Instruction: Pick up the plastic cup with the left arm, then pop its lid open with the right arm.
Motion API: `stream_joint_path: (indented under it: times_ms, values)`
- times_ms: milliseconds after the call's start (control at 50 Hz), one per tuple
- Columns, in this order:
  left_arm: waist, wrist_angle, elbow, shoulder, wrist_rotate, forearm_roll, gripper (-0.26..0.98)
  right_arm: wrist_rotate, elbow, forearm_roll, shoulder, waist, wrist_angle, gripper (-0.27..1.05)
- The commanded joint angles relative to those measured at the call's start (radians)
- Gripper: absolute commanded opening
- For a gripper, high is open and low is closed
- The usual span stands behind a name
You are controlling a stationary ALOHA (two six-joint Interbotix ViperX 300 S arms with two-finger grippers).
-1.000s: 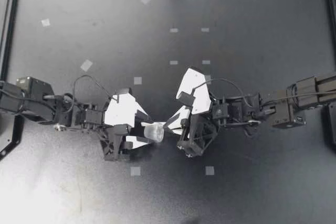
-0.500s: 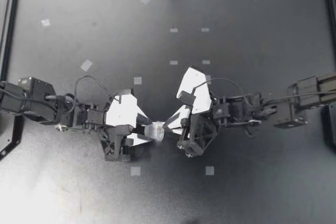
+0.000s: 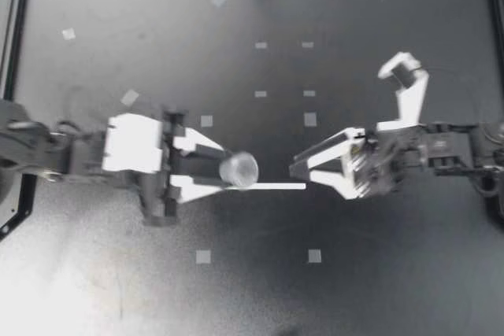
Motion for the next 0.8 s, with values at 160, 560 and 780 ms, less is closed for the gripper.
stream_joint_path:
  times_ms: [160, 560, 780]
  values:
    - [0.005, -0.305, 0.092, -0.074, 0.008, -0.014, 0.19, 0.158, -0.058, -0.005, 0.310, 0.002, -0.689, 0.69]
    - [0.003, -0.215, 0.057, -0.028, -0.012, -0.012, 0.19, 0.175, -0.270, -0.267, 0.382, -0.104, -0.577, 0.69]
    - [0.003, -0.212, 0.060, -0.017, -0.014, -0.012, 0.19, 0.124, -0.252, -0.321, 0.184, -0.138, -0.776, 0.69]
